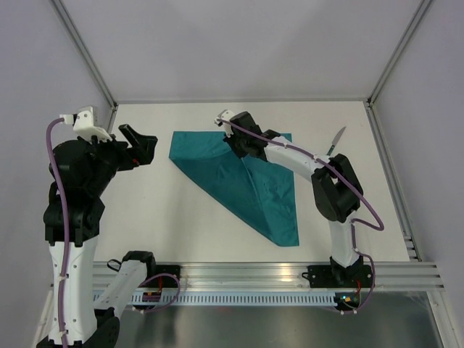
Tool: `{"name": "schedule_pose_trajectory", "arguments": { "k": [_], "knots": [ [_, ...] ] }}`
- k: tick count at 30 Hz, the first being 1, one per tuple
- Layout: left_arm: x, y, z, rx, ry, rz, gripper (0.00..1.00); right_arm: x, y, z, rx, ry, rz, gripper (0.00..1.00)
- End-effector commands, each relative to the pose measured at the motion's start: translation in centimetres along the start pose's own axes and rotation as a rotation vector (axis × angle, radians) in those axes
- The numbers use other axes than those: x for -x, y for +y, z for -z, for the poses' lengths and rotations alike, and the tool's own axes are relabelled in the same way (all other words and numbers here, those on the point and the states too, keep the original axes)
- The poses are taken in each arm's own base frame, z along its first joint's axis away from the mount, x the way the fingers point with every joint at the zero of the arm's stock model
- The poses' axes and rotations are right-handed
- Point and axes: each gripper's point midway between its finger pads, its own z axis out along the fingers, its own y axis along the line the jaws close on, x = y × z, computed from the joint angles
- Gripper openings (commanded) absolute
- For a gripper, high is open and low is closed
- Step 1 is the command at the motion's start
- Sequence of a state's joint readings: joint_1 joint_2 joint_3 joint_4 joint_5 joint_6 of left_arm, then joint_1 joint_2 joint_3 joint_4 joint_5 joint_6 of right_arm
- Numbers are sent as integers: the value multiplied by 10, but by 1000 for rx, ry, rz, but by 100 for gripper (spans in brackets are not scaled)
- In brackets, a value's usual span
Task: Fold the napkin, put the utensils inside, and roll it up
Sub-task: Fold the napkin
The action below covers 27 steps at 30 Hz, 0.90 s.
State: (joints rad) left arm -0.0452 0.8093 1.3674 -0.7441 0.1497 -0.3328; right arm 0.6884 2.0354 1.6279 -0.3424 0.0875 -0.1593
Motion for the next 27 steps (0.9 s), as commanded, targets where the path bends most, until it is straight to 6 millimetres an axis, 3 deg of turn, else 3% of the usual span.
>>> {"name": "schedule_pose_trajectory", "arguments": {
  "k": [1,12,27],
  "knots": [
    [8,-9,-3,-43,-25,28,100,11,-30,11,-63,-44,-28,1],
    [4,-8,-9,-49,-13,36,100,-12,-83,8,-117,-28,-135,0],
    [-1,-7,-14,-52,-2,39,100,-33,-140,11,-180,-22,-261,1]
  ]
}}
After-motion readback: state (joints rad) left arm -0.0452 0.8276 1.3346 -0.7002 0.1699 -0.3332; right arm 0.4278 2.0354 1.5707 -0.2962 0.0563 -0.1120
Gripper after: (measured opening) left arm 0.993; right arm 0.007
